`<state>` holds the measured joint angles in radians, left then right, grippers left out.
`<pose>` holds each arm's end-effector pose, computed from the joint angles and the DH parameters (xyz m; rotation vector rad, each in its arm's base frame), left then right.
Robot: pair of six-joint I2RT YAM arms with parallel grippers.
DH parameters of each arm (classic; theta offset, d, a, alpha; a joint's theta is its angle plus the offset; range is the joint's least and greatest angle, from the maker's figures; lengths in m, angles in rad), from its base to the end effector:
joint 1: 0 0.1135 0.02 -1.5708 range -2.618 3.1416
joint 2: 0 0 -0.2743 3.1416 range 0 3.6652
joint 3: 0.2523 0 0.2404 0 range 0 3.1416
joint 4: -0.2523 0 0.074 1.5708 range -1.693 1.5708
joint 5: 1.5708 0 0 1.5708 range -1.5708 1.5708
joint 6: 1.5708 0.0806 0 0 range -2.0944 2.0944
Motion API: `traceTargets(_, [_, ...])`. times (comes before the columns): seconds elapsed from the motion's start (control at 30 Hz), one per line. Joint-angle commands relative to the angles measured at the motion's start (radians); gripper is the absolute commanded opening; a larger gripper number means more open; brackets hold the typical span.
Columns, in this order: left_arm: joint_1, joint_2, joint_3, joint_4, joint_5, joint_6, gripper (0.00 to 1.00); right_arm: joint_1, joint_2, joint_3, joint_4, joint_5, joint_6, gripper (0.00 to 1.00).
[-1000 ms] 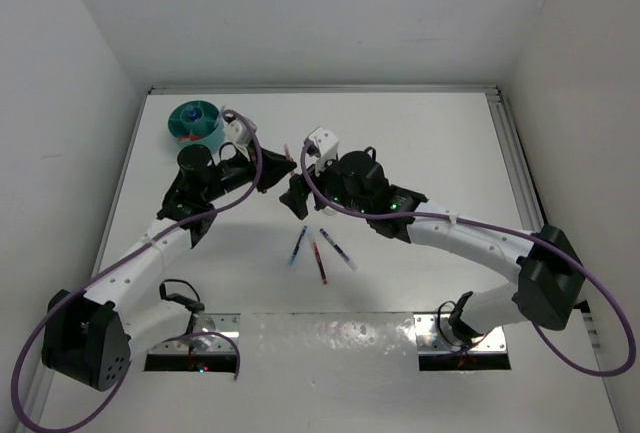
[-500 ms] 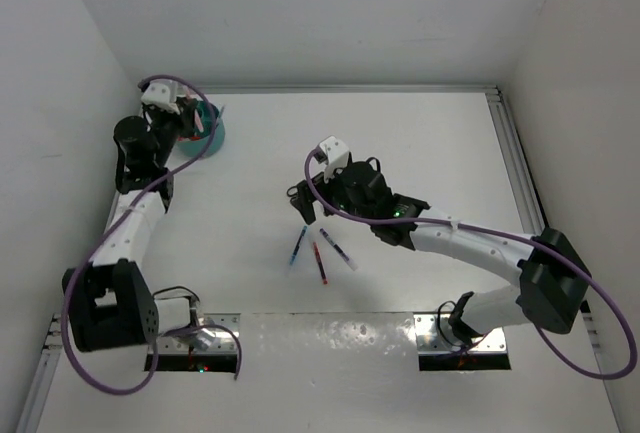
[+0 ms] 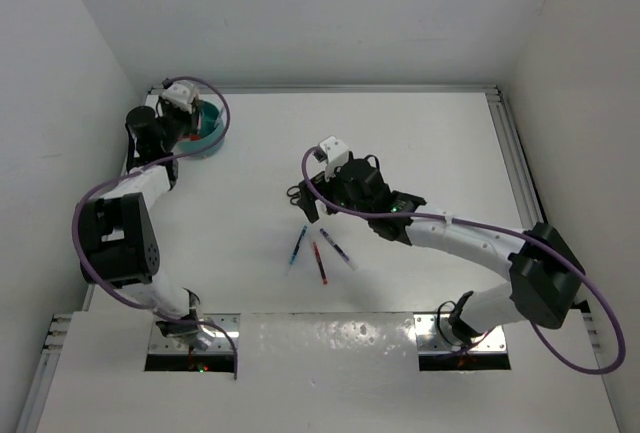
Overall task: Sort the stationery into containers
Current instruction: Place the pen in the storage box.
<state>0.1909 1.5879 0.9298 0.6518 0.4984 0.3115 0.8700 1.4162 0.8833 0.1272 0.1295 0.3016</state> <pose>0.3906 0.0362 0.2919 0.4779 1.5021 0.0008 0.2338 0.2609 0.2572 -0.4851 1.9695 0.6286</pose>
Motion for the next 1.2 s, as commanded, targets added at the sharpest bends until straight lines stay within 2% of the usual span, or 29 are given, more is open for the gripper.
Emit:
traceTargets(0.0, [0.004, 0.046, 0.07, 0.091, 0.069, 0.05, 0.0, -0.022, 0.039, 0.052, 0.009, -0.017, -0.018, 0.99])
traceTargets(0.2, [-0.002, 0.113, 0.072, 0.085, 0.085, 0.133, 0.0, -0.046, 0.108, 0.078, 0.003, -0.068, 0.001, 0.99])
traceTargets(0.57, [0.005, 0.219, 0.061, 0.128, 0.081, 0.152, 0.0, -0.089, 0.167, 0.138, -0.038, -0.114, 0.005, 0.99])
traceTargets(0.63, [0.004, 0.242, 0.063, 0.135, 0.071, 0.161, 0.08, -0.092, 0.168, 0.144, -0.046, -0.116, 0.01, 0.99])
traceTargets(0.77, [0.005, 0.257, 0.055, 0.167, 0.069, 0.15, 0.18, -0.092, 0.168, 0.148, -0.067, -0.116, 0.01, 0.99])
traceTargets(0.8, [0.004, 0.259, 0.06, 0.167, 0.074, 0.155, 0.25, -0.094, 0.165, 0.148, -0.075, -0.116, 0.01, 0.99])
traceTargets(0.9, [0.005, 0.264, 0.064, 0.163, 0.081, 0.153, 0.34, -0.095, 0.162, 0.151, -0.08, -0.116, 0.01, 0.99])
traceTargets(1.17, [0.007, 0.224, 0.084, 0.144, 0.13, 0.143, 0.39, -0.094, 0.147, 0.161, -0.098, -0.125, 0.007, 0.99])
